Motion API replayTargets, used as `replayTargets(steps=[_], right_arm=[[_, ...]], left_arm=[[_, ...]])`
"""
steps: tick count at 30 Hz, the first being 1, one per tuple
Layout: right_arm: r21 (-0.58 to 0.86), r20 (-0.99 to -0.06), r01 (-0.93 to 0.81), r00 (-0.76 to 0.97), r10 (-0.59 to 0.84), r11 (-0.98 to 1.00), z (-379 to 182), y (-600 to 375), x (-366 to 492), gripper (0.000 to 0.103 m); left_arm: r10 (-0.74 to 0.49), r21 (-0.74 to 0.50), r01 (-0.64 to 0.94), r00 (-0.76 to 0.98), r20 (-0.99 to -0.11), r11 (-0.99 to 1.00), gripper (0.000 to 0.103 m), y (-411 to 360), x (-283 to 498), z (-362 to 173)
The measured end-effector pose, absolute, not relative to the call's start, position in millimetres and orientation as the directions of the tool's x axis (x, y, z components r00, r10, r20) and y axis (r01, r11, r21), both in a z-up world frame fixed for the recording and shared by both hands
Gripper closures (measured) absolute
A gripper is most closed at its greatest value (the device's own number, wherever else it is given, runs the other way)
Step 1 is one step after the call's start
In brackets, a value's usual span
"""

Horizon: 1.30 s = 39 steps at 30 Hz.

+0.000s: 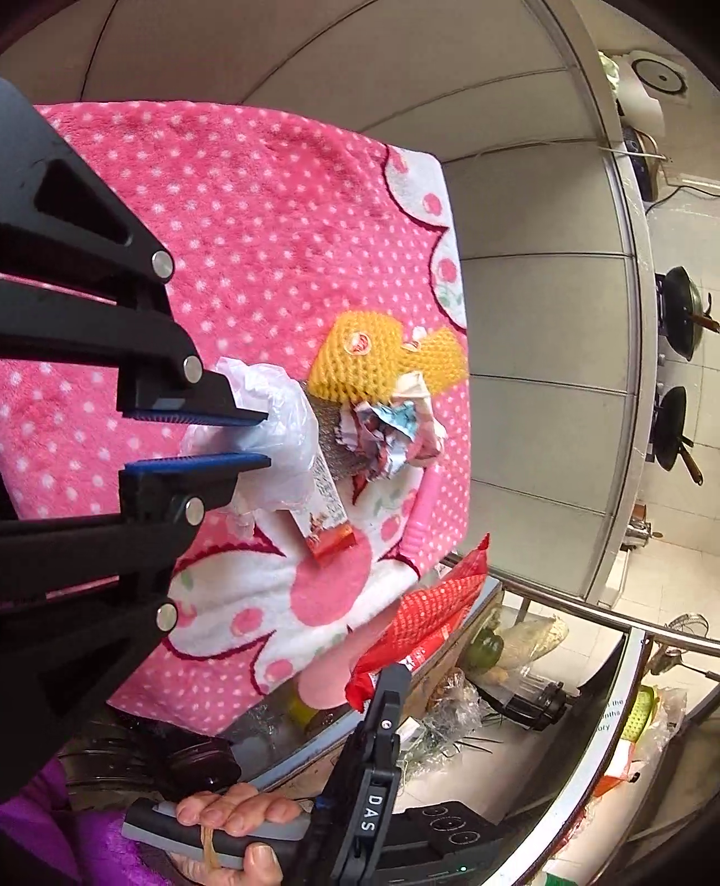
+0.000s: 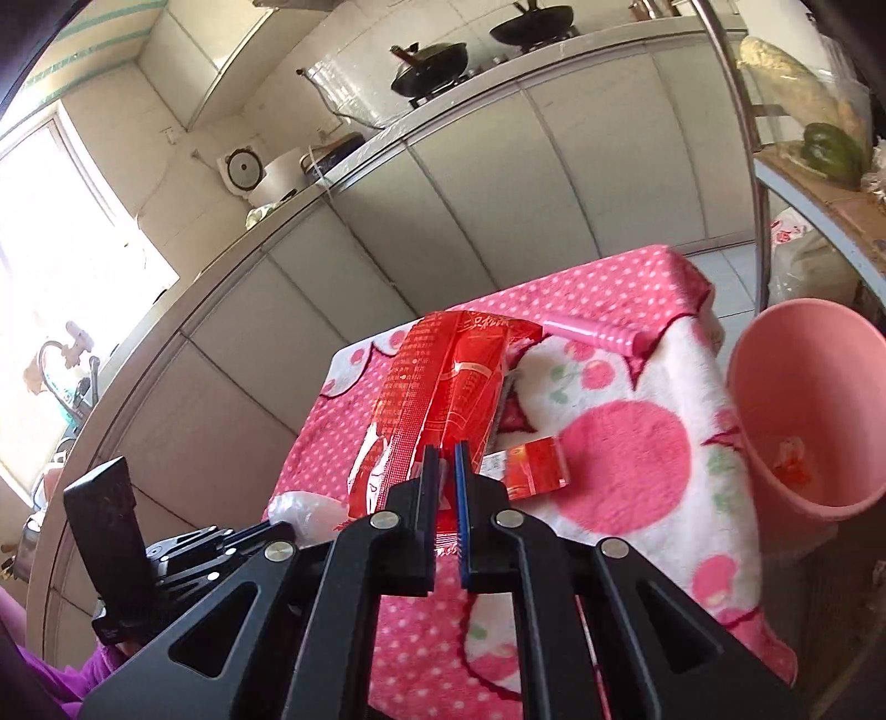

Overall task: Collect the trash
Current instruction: 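Carry the plastic bag and red snack bag over the pink bucket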

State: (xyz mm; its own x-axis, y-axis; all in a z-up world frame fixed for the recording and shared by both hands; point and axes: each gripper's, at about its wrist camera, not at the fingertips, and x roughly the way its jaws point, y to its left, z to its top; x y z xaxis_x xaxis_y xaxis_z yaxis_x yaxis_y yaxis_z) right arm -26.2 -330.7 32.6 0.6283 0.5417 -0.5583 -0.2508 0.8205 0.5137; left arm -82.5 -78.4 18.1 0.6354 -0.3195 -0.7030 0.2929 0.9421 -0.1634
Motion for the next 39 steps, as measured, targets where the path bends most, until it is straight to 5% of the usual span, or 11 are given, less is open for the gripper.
replayTargets(steps=[14, 25, 39], right_arm=[[0.372, -0.57, -0.003, 0.789, 0.231, 0.928, 35, -419, -41, 0.097], [0.179, -0.628, 0.203, 0.777, -0.047, 0.963, 6, -474, -37, 0.097], [0.056, -0.728, 0.277, 0.669, -0.151, 0.959, -56, -496, -11, 0.097]], left_arm=[[-0.476, -0.151, 0.488, 0.657, -0.585, 0.86, 0.095, -197, -35, 57], [-0.534, -0.138, 0.587, 0.581, -0.615, 0.798, 0.094, -296, 8, 36], [-0.489, -0.112, 0.626, 0.472, -0.733, 0.772, 0.094, -386, 54, -37]])
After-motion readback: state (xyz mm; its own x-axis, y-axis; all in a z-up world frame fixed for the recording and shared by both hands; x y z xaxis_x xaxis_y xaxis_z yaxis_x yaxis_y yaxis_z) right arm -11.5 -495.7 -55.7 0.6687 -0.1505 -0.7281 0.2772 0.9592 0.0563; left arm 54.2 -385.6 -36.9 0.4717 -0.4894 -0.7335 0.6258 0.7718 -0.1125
